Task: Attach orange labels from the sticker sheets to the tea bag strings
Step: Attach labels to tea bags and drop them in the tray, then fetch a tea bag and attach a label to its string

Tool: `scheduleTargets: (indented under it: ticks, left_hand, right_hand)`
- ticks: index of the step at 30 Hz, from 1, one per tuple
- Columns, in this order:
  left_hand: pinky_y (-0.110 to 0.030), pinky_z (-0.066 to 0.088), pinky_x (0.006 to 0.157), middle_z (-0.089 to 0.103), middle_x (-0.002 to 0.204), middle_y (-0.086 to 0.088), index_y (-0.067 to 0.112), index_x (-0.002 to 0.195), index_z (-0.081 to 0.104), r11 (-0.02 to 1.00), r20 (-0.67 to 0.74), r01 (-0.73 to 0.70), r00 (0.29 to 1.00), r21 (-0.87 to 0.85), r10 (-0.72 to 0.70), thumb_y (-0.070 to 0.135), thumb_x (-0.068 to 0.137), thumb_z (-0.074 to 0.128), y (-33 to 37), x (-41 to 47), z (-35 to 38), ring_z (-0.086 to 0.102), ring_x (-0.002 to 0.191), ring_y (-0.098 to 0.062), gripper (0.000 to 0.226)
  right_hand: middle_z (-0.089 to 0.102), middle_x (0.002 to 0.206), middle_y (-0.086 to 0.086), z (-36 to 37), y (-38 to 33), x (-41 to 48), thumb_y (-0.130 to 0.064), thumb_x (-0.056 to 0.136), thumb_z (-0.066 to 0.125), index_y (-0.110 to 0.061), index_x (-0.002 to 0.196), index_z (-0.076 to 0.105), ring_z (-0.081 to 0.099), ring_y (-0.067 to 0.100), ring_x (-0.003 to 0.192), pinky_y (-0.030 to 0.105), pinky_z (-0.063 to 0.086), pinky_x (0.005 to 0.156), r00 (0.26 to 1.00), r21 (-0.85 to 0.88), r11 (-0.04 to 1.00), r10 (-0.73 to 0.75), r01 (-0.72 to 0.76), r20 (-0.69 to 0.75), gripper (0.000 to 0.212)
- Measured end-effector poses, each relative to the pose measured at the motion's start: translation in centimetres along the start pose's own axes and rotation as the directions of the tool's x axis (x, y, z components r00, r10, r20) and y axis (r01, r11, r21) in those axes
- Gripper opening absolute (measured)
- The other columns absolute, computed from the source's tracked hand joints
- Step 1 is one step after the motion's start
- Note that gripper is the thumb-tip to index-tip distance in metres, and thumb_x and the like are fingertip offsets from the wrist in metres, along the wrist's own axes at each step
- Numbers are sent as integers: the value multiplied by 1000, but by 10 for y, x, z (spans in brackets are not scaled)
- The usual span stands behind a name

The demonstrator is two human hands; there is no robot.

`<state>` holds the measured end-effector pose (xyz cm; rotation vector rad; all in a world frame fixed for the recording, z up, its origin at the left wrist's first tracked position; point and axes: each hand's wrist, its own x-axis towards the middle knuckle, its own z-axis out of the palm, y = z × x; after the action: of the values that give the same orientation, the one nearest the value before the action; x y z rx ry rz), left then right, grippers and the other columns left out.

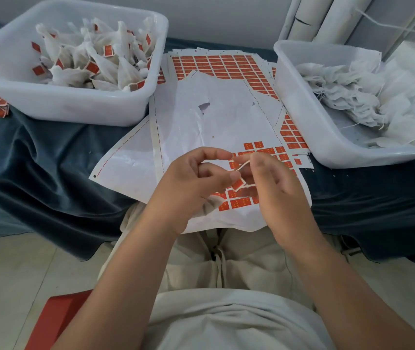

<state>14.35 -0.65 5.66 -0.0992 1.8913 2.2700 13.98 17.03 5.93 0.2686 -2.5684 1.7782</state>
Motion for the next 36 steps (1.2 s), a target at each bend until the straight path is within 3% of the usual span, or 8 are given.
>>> scheduleTargets:
  ticks: [2,5,9,14,17,25,32,36]
  left_hand:
    - [-48,55,73,79,86,-2,38,105,76,998,-62,-49,997,27,50,24,89,83,1,-1,3,66,80,-22,22]
    - [-54,59,72,80,89,0,40,107,77,994,-99,-71,992,81,79,30,92,80,3,-3,3,70,77,-17,18]
    - [-45,62,76,78,90,5,41,110,78,999,-71,-10,997,53,14,40,102,65,5,-2,0,65,71,-10,15]
    - [-27,53,68,77,90,-5,32,99,82,969,18,-76,997,235,74,42,95,73,4,-2,-6,61,75,-19,14]
    - [-12,46,59,73,73,7,31,84,80,935,-5,-161,985,315,171,34,98,72,0,-2,-2,61,64,-3,16]
    - [-13,46,54,67,69,11,28,83,72,853,-36,-232,959,468,281,34,102,66,12,5,8,58,57,-2,21]
    - [-29,47,43,69,66,11,24,81,76,891,-346,-273,848,362,401,36,96,74,114,72,-34,51,47,-4,19]
    - [-15,37,49,66,64,9,23,75,79,884,-449,-329,769,332,455,23,87,78,191,130,-72,53,56,-6,12]
  right_hand:
    - [77,94,-10,1,2,2,-72,93,48,-31,102,71,75,9,90,27,60,73,991,-25,997,81,-78,105,48]
    - [73,81,0,0,4,2,-58,101,56,-21,88,70,72,20,77,36,60,67,990,-76,996,-40,51,137,42]
    - [73,83,-8,-4,4,1,-43,106,54,-33,85,68,70,13,80,21,55,69,988,-55,994,-87,95,127,28]
    - [72,85,-1,-3,5,1,-46,108,50,-23,91,68,70,18,82,28,56,71,982,-73,994,-66,80,180,34]
    - [70,83,1,-1,8,1,-40,110,48,-21,91,66,68,19,79,37,57,74,980,-81,996,-24,40,196,32]
    - [71,85,-2,2,10,3,-47,105,45,-31,93,67,71,15,81,34,59,76,993,-34,999,-8,12,115,29]
    - [76,85,1,4,8,5,-64,98,34,-36,85,73,71,13,76,20,56,69,990,83,994,64,-75,128,49]
    - [75,83,-4,6,11,5,-58,98,30,-32,82,71,71,12,77,18,55,69,985,22,997,72,-77,157,51]
